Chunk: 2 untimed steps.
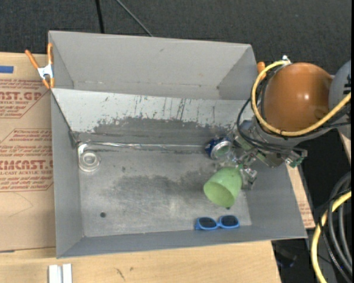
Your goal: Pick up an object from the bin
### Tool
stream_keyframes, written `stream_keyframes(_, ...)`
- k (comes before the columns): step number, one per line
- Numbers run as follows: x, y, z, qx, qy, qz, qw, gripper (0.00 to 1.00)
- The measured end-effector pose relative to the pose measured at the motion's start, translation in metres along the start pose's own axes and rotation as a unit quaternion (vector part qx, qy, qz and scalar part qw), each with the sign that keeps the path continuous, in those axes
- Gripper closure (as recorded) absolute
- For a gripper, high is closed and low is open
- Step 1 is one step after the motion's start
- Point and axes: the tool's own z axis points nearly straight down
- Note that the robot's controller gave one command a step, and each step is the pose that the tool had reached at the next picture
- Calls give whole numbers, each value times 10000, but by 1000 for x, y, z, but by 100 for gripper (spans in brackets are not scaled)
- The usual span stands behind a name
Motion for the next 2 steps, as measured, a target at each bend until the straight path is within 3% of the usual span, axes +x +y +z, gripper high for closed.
stream_keyframes(1,-47,3,110,-52,18,-712,9974,100)
stream_keyframes(2,-55,4,-24,4,-9,-817,9967,100)
